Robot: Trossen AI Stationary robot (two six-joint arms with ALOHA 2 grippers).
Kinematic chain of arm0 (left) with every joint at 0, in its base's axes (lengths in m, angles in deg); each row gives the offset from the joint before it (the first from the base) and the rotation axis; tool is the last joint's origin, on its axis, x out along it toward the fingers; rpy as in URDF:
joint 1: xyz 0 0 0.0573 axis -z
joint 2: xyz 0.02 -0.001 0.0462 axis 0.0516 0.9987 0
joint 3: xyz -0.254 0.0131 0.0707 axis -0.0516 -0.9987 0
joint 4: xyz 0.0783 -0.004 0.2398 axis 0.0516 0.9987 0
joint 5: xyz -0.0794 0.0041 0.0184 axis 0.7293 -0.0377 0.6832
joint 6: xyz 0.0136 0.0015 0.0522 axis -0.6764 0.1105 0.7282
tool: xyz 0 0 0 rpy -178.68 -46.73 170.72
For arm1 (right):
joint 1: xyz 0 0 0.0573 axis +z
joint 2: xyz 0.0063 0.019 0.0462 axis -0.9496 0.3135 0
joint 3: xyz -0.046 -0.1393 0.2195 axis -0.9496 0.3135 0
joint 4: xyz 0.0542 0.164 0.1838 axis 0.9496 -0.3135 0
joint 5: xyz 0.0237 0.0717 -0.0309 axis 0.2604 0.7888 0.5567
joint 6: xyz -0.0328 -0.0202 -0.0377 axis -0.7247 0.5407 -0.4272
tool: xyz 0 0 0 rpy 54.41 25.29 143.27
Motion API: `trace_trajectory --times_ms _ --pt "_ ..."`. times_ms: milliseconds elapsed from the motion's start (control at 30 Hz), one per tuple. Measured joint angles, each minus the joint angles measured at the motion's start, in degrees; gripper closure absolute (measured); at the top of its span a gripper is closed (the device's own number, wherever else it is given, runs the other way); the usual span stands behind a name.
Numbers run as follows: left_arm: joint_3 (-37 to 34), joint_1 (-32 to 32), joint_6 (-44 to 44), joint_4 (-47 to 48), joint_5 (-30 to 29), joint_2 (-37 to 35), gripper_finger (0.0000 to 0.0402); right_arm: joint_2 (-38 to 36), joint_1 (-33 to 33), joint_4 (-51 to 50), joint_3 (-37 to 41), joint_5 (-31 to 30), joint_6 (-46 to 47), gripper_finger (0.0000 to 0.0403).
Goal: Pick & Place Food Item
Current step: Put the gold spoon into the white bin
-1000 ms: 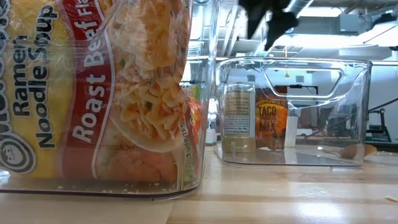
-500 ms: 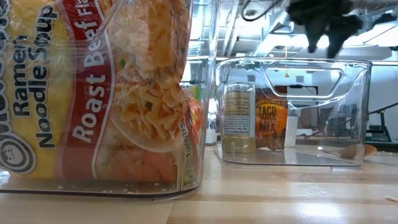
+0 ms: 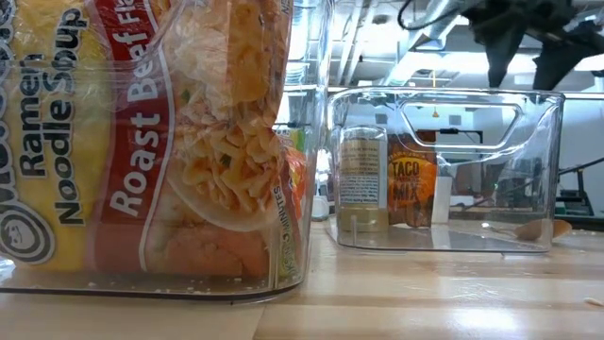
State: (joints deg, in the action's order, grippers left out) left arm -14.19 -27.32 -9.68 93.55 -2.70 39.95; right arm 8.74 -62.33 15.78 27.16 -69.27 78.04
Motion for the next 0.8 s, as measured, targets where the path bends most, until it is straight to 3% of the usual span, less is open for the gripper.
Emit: trace_trajectory --times_ms 300,600,800 --pt "0.0 0.0 -1.2 -1.2 0.0 0.0 0.0088 6.0 0.3 2.2 5.0 4.3 12.1 0.0090" --pt "0.0 0.0 -1.1 -1.9 0.0 0.0 0.0088 9.1 1.8 14.2 12.8 11.5 18.8 0.0138" --pt "0.0 0.0 -1.1 -2.0 0.0 0.0 0.0088 9.0 1.7 19.9 17.0 11.9 22.1 0.0172"
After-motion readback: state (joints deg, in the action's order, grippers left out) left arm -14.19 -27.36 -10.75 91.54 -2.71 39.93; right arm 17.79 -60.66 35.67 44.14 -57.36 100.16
